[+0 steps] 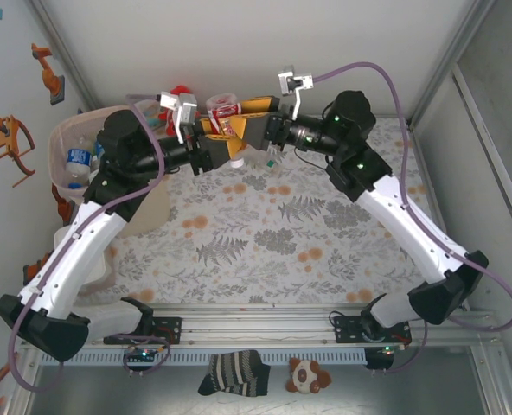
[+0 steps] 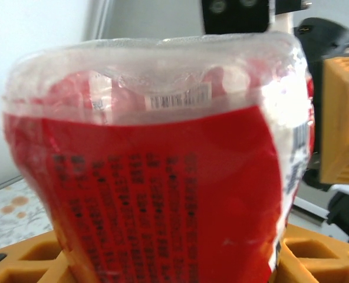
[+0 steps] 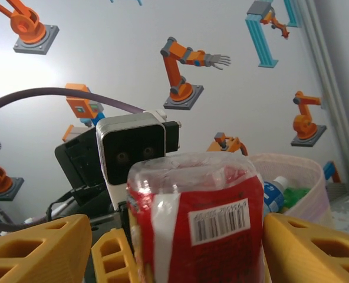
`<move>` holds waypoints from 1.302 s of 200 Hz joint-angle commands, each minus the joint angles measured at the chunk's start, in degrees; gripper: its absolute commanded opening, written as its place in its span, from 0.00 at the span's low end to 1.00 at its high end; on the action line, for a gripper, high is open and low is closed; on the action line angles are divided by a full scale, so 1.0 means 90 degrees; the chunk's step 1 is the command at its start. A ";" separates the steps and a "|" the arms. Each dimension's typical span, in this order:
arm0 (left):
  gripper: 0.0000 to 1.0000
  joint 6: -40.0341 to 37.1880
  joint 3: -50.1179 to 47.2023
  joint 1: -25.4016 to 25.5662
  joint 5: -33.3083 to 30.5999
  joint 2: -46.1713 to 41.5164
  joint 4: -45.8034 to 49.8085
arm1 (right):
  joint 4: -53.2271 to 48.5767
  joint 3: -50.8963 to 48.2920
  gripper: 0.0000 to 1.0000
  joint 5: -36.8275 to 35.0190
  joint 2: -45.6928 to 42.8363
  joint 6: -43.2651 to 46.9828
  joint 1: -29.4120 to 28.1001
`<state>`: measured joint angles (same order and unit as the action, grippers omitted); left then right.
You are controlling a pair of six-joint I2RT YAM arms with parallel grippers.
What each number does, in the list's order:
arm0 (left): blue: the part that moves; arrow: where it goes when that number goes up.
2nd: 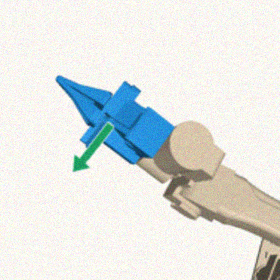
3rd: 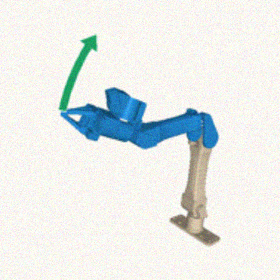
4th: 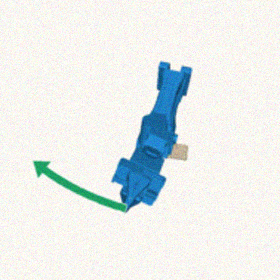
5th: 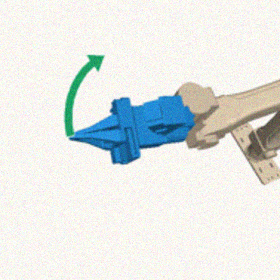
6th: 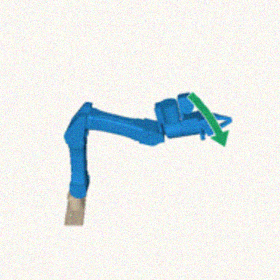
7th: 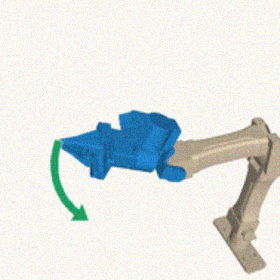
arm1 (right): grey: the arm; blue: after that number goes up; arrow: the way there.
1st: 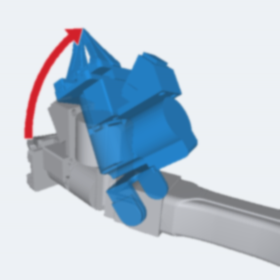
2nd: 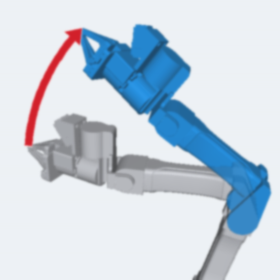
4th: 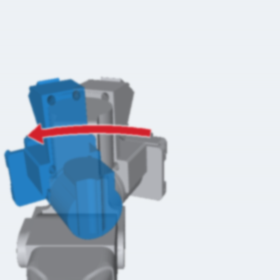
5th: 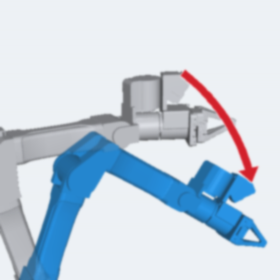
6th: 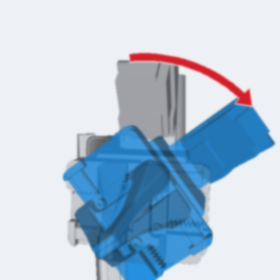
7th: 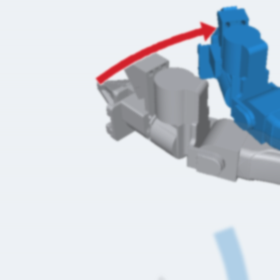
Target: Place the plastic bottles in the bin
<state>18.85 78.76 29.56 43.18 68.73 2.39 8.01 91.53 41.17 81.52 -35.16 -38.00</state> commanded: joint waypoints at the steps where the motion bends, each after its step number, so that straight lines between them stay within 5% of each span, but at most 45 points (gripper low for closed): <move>1: 0.53 -0.0621 0.0281 -0.0117 -0.0700 -0.0232 0.1085 | -0.0622 0.0045 0.75 -0.0416 -0.0389 0.0740 -0.0046; 110: 0.52 -0.0927 0.0974 -0.1323 -0.4779 -0.0490 0.3879 | -0.1378 -0.0062 0.75 -0.0824 -0.0622 0.1211 -0.0046; 197: 0.50 -0.0591 0.1352 -0.3056 -0.4221 0.0335 0.4881 | -0.1446 -0.0062 0.75 -0.0842 -0.0607 0.1211 -0.0046; 260: 0.52 -0.0814 0.1480 -0.3285 -0.4190 0.1117 0.5412 | -0.1445 -0.0111 0.74 -0.0871 -0.0637 0.1199 -0.0045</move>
<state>12.75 91.13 0.36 5.21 78.06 48.10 -5.76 91.11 33.74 76.69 -25.21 -38.02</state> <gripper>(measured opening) 0.557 0.745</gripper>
